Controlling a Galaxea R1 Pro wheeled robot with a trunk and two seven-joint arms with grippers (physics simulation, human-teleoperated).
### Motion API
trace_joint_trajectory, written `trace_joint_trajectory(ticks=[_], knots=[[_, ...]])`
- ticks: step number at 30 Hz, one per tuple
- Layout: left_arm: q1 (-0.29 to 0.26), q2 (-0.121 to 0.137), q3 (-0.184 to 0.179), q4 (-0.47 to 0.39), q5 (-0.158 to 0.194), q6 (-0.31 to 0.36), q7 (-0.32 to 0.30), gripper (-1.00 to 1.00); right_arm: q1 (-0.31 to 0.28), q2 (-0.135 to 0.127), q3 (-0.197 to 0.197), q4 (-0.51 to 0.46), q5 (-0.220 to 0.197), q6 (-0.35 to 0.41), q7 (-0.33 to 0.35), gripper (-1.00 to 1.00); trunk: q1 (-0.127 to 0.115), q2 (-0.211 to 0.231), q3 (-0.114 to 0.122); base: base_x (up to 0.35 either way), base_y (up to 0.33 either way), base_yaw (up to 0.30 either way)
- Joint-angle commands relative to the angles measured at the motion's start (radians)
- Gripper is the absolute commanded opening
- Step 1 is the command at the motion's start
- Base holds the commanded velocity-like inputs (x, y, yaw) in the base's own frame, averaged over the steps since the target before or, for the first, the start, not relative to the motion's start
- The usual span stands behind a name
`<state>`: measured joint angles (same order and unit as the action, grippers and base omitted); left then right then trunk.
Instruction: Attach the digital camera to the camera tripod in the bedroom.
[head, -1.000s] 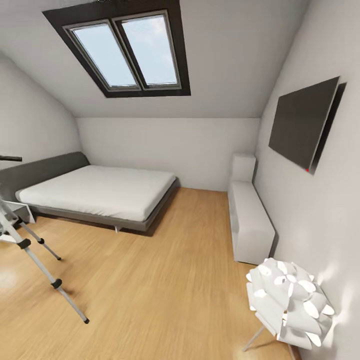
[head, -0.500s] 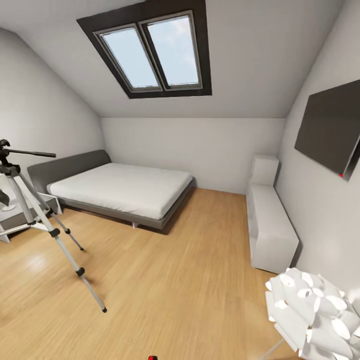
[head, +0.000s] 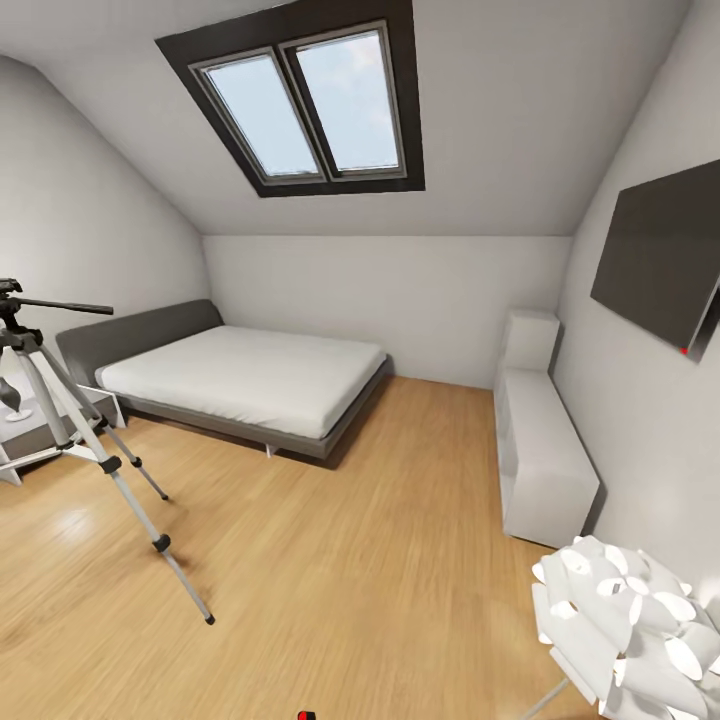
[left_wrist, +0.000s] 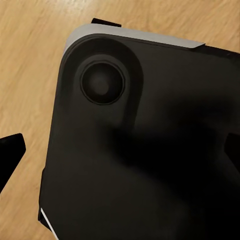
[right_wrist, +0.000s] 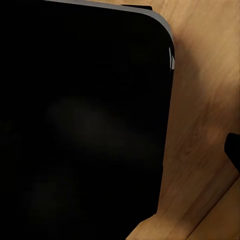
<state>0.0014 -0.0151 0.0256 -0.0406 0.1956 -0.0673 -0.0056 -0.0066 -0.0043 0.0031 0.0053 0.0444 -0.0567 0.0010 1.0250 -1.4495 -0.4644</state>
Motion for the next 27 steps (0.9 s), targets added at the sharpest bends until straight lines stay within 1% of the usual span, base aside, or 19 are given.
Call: trace_joint_trajectory(ticks=[1,18,27], knots=[[0.000,0.000,0.002,-0.001,0.005,-0.002,-0.001,1.00,-0.001,0.000,0.000,0.001,0.005,-0.003,0.000,1.00,0.000,0.000,-0.001,0.000,0.000,0.000],[0.000,-0.001,0.002,-0.001,0.005,-0.003,-0.001,1.00,0.000,0.000,-0.002,0.001,0.002,-0.004,0.001,1.00,0.000,0.000,-0.001,0.000,0.000,-0.002],[0.000,0.000,0.002,-0.001,0.005,-0.003,-0.001,1.00,-0.001,0.001,-0.006,0.001,-0.004,-0.005,0.000,1.00,0.000,0.000,-0.001,0.000,0.000,-0.157]])
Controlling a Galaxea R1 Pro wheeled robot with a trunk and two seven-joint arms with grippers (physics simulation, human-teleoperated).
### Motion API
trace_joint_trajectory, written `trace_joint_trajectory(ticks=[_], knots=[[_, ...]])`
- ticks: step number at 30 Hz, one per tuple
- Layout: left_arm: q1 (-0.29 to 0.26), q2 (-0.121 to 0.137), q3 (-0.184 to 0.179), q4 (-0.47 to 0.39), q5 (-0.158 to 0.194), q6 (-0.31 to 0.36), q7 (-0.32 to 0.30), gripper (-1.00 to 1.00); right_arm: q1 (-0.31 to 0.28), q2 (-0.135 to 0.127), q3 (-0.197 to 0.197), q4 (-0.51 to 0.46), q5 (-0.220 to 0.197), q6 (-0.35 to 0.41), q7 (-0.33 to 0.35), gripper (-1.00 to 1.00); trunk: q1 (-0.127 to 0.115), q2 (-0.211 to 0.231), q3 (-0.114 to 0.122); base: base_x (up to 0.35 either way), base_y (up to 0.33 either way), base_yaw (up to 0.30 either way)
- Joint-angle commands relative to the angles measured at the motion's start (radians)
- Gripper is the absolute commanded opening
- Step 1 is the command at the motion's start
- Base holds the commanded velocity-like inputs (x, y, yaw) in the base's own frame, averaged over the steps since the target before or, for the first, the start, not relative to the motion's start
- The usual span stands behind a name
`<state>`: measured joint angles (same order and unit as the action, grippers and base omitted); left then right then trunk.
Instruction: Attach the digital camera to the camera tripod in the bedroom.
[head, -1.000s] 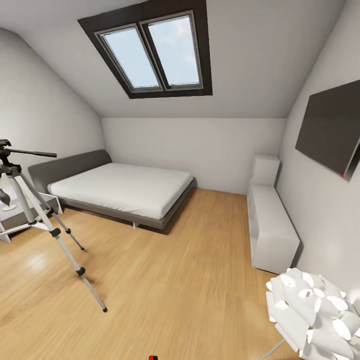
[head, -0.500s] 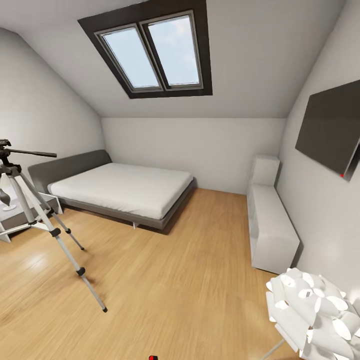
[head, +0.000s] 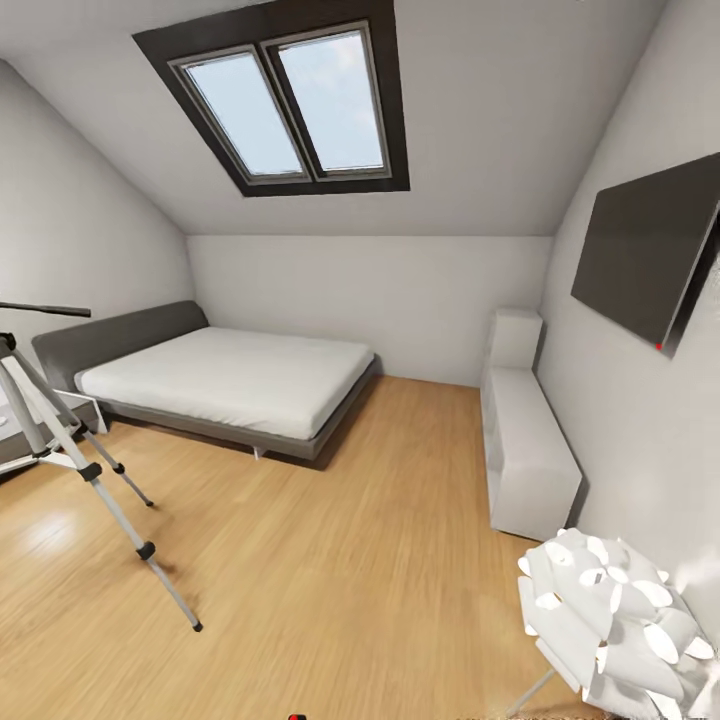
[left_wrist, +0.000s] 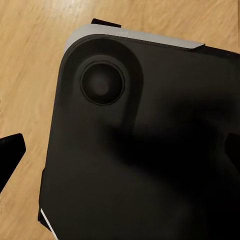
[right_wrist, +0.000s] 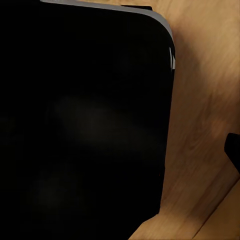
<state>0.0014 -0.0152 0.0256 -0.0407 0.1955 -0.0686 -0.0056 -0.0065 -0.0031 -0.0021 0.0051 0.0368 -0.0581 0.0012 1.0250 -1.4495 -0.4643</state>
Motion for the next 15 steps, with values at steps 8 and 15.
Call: trace_joint_trajectory(ticks=[8,15], knots=[[0.000,-0.001,0.002,-0.001,0.005,-0.003,-0.001,1.00,0.000,-0.001,-0.003,0.001,0.003,-0.004,0.000,1.00,0.000,0.000,-0.001,0.000,0.000,-0.048],[0.000,0.000,0.000,-0.004,0.005,-0.003,-0.003,1.00,-0.001,0.000,-0.003,0.001,0.003,-0.053,-0.002,1.00,0.000,0.000,-0.001,0.000,0.000,-0.006]])
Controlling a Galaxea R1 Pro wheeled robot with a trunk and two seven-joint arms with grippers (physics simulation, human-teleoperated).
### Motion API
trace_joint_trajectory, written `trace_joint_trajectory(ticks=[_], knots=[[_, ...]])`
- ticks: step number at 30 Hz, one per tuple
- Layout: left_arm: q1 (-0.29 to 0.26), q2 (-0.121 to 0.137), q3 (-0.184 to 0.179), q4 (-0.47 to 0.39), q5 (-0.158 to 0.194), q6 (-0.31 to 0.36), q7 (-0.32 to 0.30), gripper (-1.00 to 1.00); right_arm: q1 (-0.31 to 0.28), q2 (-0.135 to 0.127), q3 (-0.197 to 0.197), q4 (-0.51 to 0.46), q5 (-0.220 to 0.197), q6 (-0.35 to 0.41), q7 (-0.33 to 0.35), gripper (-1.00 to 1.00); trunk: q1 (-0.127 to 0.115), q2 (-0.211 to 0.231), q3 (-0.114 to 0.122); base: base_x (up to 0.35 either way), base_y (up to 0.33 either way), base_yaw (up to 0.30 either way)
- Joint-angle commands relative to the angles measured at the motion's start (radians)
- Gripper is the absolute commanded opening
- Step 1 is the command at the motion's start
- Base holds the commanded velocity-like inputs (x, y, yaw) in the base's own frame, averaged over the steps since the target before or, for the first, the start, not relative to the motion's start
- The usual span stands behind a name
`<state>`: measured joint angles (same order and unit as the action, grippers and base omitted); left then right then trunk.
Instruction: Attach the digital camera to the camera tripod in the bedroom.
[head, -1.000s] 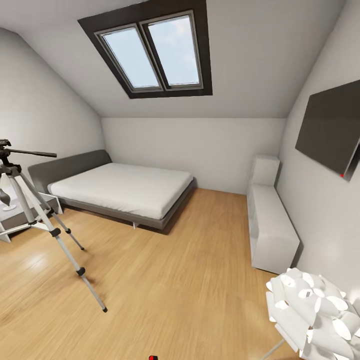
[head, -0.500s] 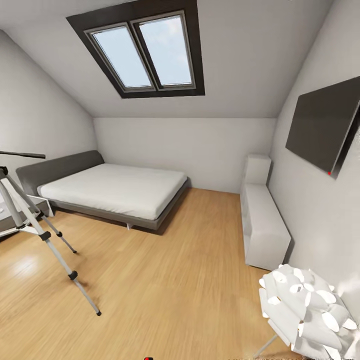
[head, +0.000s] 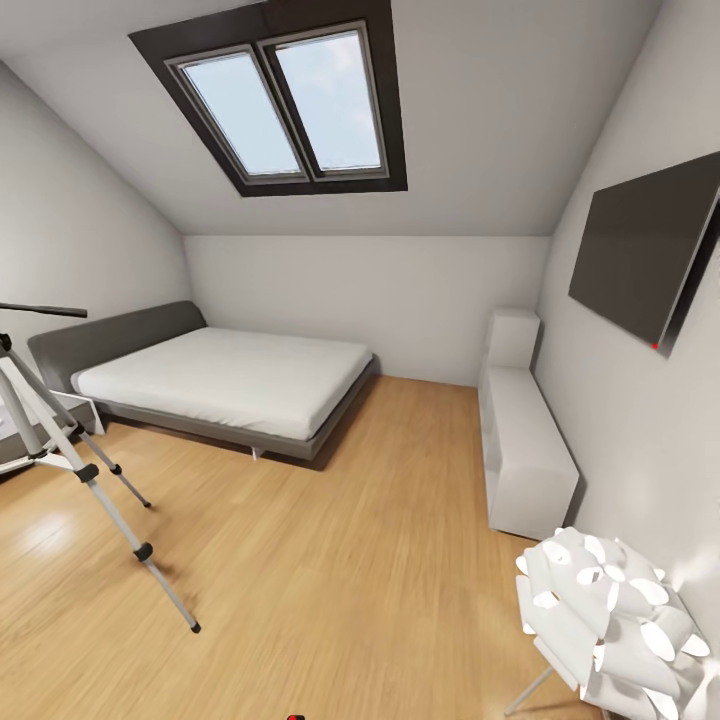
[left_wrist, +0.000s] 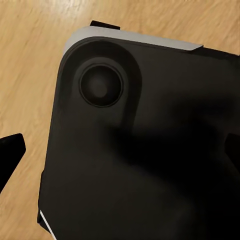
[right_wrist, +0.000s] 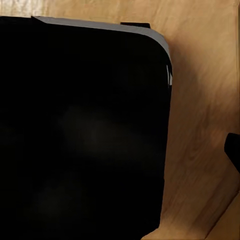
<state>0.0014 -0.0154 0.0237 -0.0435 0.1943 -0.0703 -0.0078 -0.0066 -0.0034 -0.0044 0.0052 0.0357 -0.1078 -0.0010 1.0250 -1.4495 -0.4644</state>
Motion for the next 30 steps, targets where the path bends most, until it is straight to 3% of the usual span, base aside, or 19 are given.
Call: trace_joint_trajectory(ticks=[1,4,9,11,18,19,22,23,27,28,30], knots=[[0.000,0.000,0.001,-0.002,0.005,-0.002,0.001,1.00,0.000,0.002,-0.002,0.001,0.003,-0.015,-0.001,1.00,0.000,0.000,-0.001,0.000,0.000,-0.001],[0.000,0.004,0.000,-0.013,0.006,-0.001,0.007,1.00,-0.001,0.002,-0.004,0.000,0.002,-0.022,-0.006,1.00,0.000,0.000,-0.001,0.000,0.000,0.000],[0.000,0.033,0.000,-0.135,0.026,0.017,0.042,1.00,-0.003,0.002,-0.005,-0.035,0.007,-0.021,-0.016,1.00,0.000,0.000,-0.001,0.000,0.000,0.000],[0.000,0.048,0.000,-0.221,0.050,0.054,0.069,1.00,-0.005,0.005,-0.003,-0.109,0.012,-0.005,-0.022,1.00,0.000,0.000,-0.001,0.000,0.000,0.000],[-0.003,0.095,0.004,-0.490,0.091,0.331,0.156,1.00,-0.036,0.015,0.001,-0.400,0.013,0.206,-0.035,1.00,0.000,0.000,-0.001,0.000,0.000,0.000],[-0.005,0.105,0.005,-0.558,0.095,0.414,0.176,1.00,-0.067,0.016,0.001,-0.457,0.011,0.281,-0.035,1.00,0.000,0.000,-0.001,0.000,0.000,0.000],[-0.018,0.117,0.005,-0.640,0.098,0.514,0.194,1.00,-0.130,0.020,0.002,-0.509,0.009,0.377,-0.036,1.00,0.000,0.000,-0.001,0.000,0.000,0.000],[-0.041,0.122,0.005,-0.677,0.099,0.556,0.201,1.00,-0.178,0.030,0.002,-0.528,0.009,0.420,-0.037,1.00,0.000,0.000,-0.001,0.000,0.000,0.000],[-0.125,0.128,0.006,-0.709,0.103,0.603,0.208,1.00,-0.275,0.071,0.003,-0.545,0.007,0.466,-0.038,1.00,0.000,0.000,-0.001,0.000,0.000,0.000],[-0.179,0.129,0.007,-0.704,0.107,0.616,0.210,1.00,-0.322,0.091,0.003,-0.546,0.007,0.480,-0.039,1.00,0.000,0.000,-0.001,0.000,0.000,0.000],[-0.237,0.129,0.007,-0.685,0.113,0.624,0.211,1.00,-0.369,0.107,0.003,-0.547,0.006,0.491,-0.041,1.00,0.000,0.000,-0.001,0.000,0.000,0.000]])
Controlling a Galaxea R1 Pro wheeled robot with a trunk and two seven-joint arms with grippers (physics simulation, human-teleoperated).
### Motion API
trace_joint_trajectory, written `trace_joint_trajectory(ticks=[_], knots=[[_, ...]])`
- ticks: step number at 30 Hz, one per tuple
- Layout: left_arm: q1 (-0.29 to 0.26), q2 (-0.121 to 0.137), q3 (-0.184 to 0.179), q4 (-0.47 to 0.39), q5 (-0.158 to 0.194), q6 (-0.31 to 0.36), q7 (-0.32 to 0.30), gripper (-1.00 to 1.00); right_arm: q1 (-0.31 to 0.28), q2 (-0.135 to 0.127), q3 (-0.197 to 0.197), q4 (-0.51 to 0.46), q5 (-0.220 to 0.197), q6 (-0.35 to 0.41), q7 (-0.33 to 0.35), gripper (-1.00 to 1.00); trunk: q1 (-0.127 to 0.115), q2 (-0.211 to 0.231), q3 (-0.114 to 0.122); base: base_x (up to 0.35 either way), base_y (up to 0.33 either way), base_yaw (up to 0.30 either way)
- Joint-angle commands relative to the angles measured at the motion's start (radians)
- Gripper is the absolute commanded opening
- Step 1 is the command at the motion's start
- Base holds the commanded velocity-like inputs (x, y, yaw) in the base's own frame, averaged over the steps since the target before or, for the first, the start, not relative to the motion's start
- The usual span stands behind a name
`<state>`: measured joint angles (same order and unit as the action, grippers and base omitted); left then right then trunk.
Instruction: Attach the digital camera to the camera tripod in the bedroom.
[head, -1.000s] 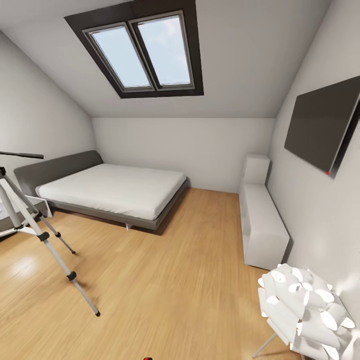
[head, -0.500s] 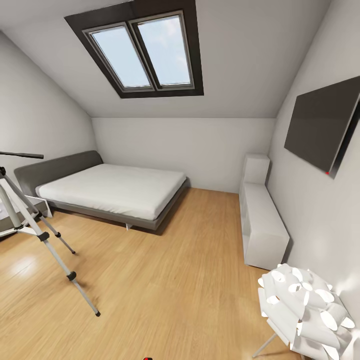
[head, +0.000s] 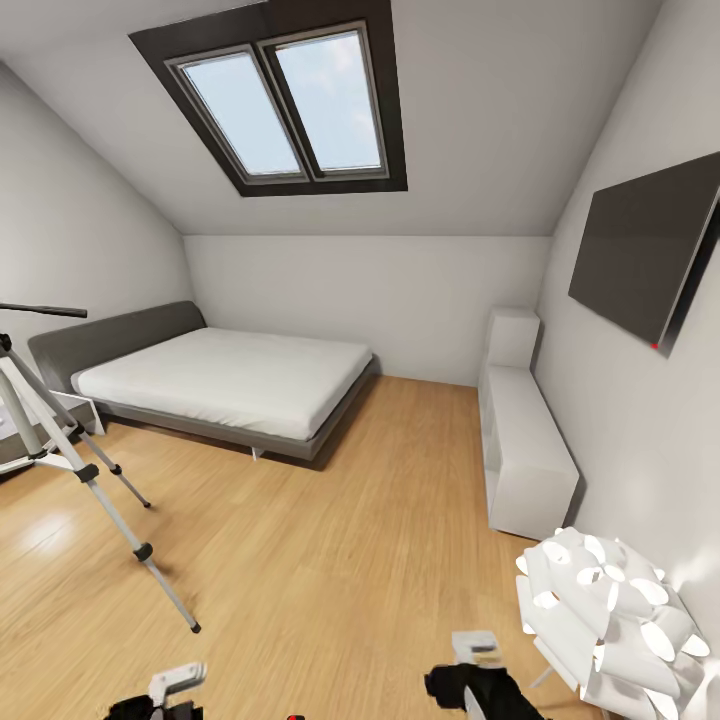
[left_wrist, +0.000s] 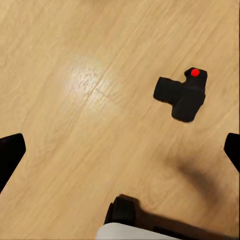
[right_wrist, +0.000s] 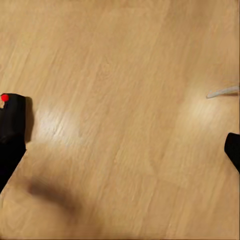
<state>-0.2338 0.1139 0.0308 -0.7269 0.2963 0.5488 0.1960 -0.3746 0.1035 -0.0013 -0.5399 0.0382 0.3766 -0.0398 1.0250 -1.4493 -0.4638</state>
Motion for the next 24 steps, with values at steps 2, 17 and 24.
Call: trace_joint_trajectory(ticks=[2,17,24], knots=[[-0.063,-0.001,0.000,0.028,0.017,0.010,0.008,1.00,-0.046,0.016,0.000,-0.002,0.004,0.015,-0.006,1.00,0.000,-0.001,-0.001,0.000,0.000,0.000],[-0.346,-0.073,-0.006,0.066,0.152,0.019,0.005,1.00,-0.216,0.071,0.000,-0.200,0.007,0.160,-0.018,1.00,0.000,-0.001,-0.001,0.000,0.000,0.000],[-0.351,-0.125,-0.046,-0.043,0.161,0.021,0.007,1.00,-0.219,0.067,0.000,-0.262,0.004,0.235,-0.014,1.00,0.000,-0.001,-0.001,0.000,0.000,0.000]])
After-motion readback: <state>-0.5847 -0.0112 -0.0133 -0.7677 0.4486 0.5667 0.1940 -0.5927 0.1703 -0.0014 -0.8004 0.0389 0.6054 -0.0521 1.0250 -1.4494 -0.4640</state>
